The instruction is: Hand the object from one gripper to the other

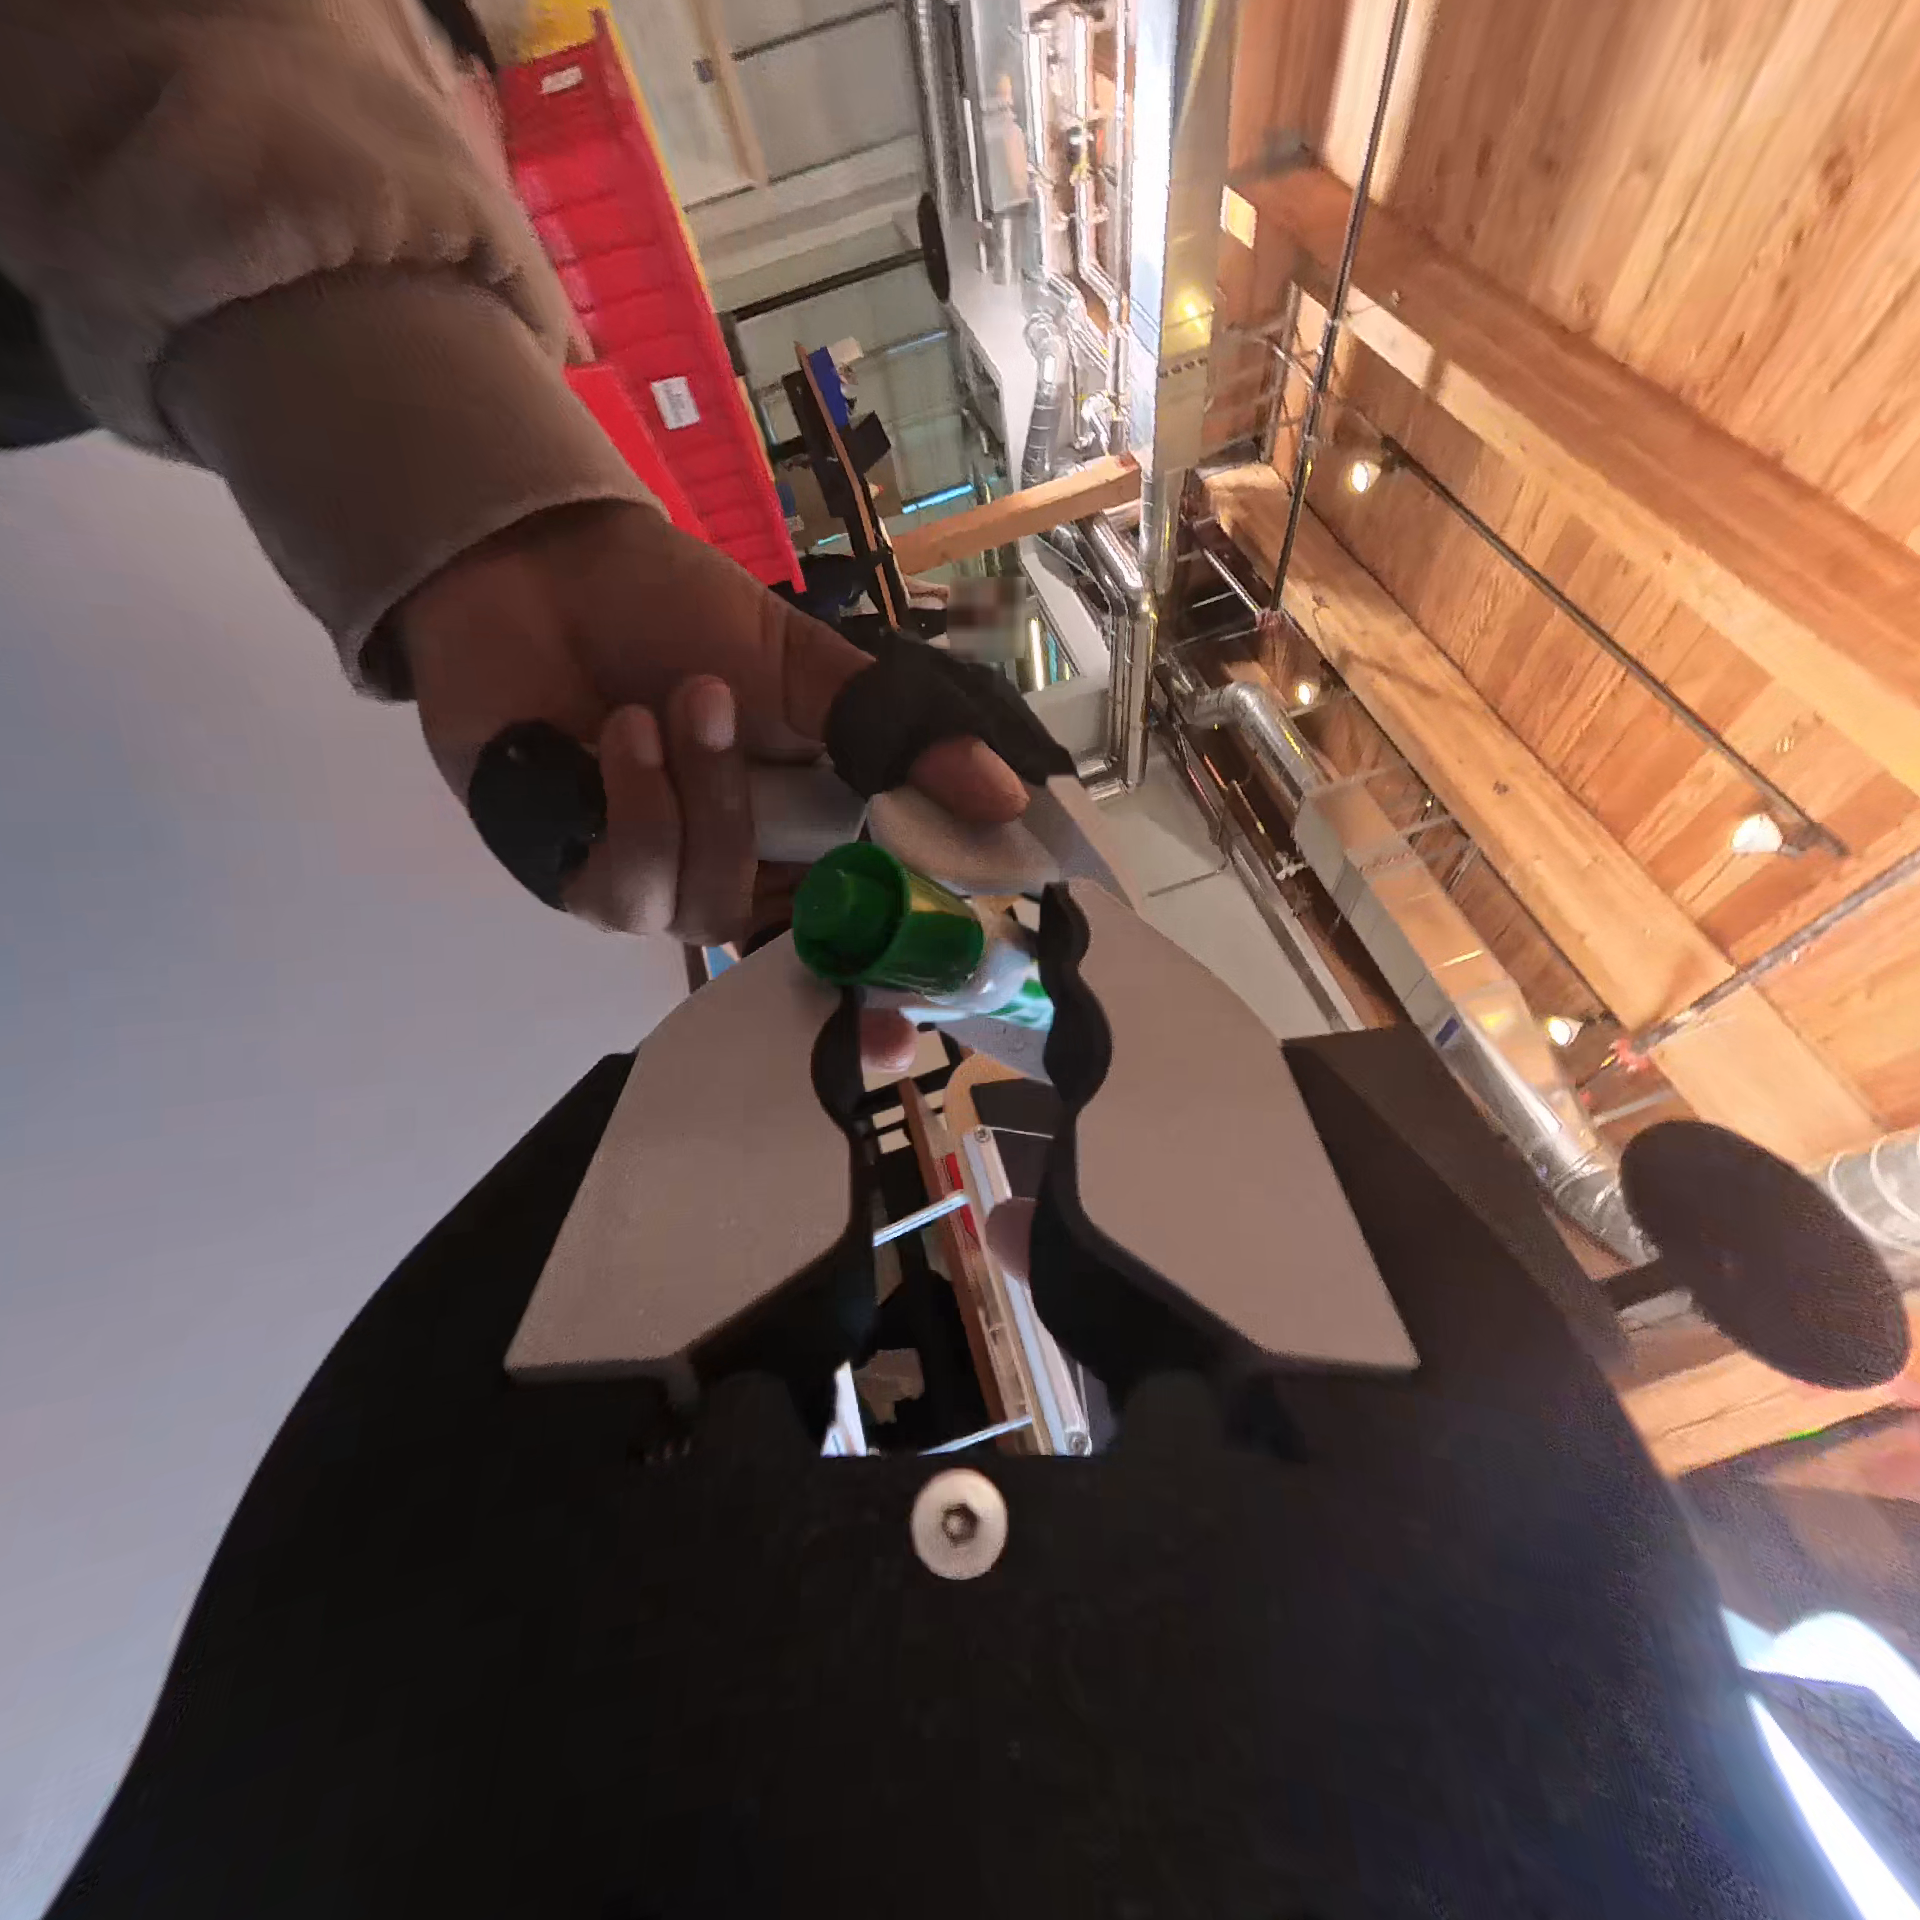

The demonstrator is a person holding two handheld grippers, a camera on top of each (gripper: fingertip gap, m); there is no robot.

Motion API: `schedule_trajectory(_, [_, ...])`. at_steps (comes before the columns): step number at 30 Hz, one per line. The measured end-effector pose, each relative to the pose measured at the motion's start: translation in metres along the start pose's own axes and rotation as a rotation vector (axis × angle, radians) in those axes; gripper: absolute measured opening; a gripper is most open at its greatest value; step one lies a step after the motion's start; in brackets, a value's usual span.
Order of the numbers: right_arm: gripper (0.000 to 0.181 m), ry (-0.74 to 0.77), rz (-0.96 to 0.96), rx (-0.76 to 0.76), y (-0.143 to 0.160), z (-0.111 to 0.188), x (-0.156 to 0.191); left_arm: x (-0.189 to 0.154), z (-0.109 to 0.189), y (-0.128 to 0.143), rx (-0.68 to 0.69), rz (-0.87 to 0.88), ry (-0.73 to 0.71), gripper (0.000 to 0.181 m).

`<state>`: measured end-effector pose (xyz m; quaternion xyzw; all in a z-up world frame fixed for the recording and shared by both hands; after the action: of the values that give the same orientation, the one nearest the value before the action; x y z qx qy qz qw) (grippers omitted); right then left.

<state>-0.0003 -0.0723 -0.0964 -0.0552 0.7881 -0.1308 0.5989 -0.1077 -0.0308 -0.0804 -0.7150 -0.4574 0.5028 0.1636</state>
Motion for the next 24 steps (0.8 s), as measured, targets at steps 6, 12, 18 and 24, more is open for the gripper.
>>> schedule_trajectory(6, [0.058, 0.053, 0.031, 0.117, 0.017, -0.042, -0.086, -0.05, -0.02, -0.1, -0.154, -0.39, 0.01, 0.022])
schedule_trajectory(12, [0.05, -0.088, -0.902, 0.067, 0.043, -0.055, -0.112, -0.096, 0.012, -0.147, -0.265, -0.873, -0.157, 0.019])
schedule_trajectory(18, [0.061, -0.368, -1.727, -0.124, 0.058, -0.064, -0.09, -0.116, 0.0, -0.115, -0.125, -1.251, -0.281, 0.019])
schedule_trajectory(24, [0.066, -0.481, -2.012, -0.327, 0.046, -0.062, -0.086, -0.127, -0.024, -0.089, -0.219, -1.245, -0.1, 0.02])
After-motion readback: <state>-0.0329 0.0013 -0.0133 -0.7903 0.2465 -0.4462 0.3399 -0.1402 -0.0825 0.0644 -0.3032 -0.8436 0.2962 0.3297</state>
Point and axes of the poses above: each gripper's, where its closed fingertips meet, z back along the fingers, y out of its underside, x = y × z across the jaws, the point moved 6 cm from there along z, back along the fingers, and after that the axes turned 4 degrees about y, right-handed, at the moved point
